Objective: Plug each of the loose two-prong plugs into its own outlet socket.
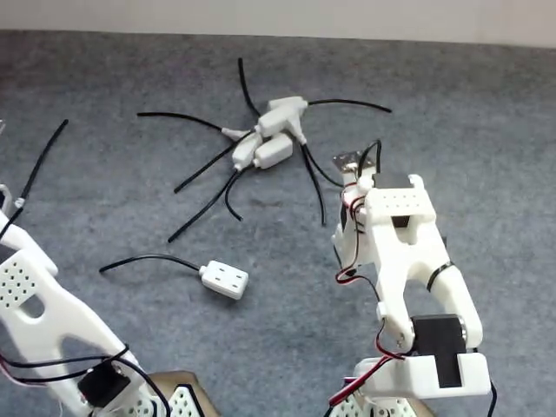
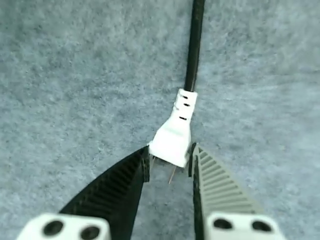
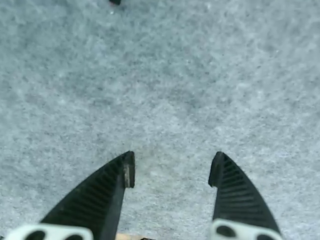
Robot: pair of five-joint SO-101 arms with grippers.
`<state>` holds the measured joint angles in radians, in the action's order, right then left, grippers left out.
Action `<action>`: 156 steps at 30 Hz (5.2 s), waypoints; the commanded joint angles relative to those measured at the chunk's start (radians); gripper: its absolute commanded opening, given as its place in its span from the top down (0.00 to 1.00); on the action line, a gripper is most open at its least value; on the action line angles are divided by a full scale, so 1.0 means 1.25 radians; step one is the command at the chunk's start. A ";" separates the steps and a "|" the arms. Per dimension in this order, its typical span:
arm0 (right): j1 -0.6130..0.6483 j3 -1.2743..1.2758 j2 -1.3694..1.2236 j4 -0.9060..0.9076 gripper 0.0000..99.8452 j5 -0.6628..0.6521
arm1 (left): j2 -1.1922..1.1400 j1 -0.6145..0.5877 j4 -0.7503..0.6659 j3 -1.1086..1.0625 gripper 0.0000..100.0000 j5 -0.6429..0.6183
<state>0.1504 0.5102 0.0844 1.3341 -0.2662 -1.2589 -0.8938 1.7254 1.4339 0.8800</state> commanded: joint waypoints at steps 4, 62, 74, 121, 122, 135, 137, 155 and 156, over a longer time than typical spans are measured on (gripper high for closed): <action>0.006 -0.006 0.037 0.007 0.76 -0.002 | -0.069 0.030 0.010 -0.004 0.84 0.021; 0.008 -0.003 0.037 0.008 0.76 -0.002 | 0.052 0.052 -0.081 -0.053 0.66 0.015; 0.008 -0.003 0.037 0.009 0.76 -0.002 | 0.004 0.064 -0.076 -0.053 0.86 0.018; 0.009 -0.004 0.039 0.035 0.76 -0.002 | 0.109 0.052 -0.172 -0.171 0.71 0.082; 0.009 -0.004 0.039 0.035 0.76 -0.002 | 0.095 0.051 -0.171 -0.171 0.71 0.082; 0.009 -0.006 0.039 0.036 0.76 -0.002 | 0.048 0.017 -0.028 -0.106 0.99 0.090; 0.009 -0.006 0.039 0.036 0.76 -0.002 | 0.048 0.021 0.031 -0.075 1.00 0.130; 0.006 -0.007 0.039 0.029 0.76 -0.001 | 0.517 0.251 0.048 -0.466 1.00 0.007; 0.004 -0.007 0.037 0.028 0.76 -0.001 | 0.574 0.290 0.048 -0.539 1.00 0.001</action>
<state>0.1534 0.5102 0.0844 1.3679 -0.2662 -0.7772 -0.6651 1.7729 0.9782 0.9076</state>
